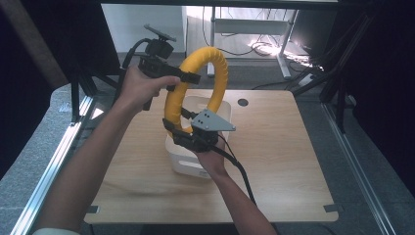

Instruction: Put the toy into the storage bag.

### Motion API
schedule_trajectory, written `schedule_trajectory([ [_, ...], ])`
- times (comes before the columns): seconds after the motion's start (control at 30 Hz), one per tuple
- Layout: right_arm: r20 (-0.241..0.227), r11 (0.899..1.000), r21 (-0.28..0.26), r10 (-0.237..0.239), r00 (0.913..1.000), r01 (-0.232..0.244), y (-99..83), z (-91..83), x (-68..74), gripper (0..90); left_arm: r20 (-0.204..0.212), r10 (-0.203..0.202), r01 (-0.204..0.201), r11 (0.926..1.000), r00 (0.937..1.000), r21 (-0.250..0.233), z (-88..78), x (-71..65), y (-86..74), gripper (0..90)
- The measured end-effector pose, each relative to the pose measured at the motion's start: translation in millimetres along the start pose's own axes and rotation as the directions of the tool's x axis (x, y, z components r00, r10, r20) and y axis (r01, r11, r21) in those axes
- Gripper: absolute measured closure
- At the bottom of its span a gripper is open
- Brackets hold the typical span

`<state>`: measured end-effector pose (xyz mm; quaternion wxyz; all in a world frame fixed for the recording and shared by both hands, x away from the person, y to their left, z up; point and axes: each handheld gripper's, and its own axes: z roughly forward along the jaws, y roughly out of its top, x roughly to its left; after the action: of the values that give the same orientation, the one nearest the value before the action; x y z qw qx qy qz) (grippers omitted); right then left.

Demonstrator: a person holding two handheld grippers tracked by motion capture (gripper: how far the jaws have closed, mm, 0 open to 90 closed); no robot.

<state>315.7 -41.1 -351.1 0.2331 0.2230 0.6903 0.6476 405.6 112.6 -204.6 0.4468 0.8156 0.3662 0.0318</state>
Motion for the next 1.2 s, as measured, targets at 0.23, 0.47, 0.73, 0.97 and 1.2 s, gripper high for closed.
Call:
schedule_trajectory([
  [0.23,-0.025,1.000,0.001,0.007,0.9997,-0.007,-1.1,-11.6,2.0,40.3,-0.004,0.012,-0.012,0.9999,0.9999,0.003,-3.5,-1.1,3.2,49.9],
  [0.47,-0.061,1.000,0.015,-0.002,0.9981,0.003,-4.9,-38.9,2.3,38.8,-0.008,0.025,-0.025,0.9993,0.9996,0.026,-5.0,-2.8,6.0,49.9],
  [0.73,-0.087,0.999,0.044,0.001,0.9962,0.003,-16.6,-79.7,-8.1,38.4,-0.011,0.036,-0.035,0.9987,0.9993,0.038,-4.1,-3.9,7.5,49.9],
  [0.97,-0.091,0.996,0.082,0.033,0.9953,-0.026,-34.4,-106.4,-19.6,38.1,-0.002,0.041,-0.041,0.9982,0.9991,0.043,-3.2,-4.7,7.7,49.9],
  [1.2,-0.049,0.993,0.104,0.070,0.9963,-0.065,-58.0,-133.2,-38.1,38.1,0.005,0.050,-0.050,0.9978,0.9987,0.044,-2.2,-5.0,7.1,49.9],
])
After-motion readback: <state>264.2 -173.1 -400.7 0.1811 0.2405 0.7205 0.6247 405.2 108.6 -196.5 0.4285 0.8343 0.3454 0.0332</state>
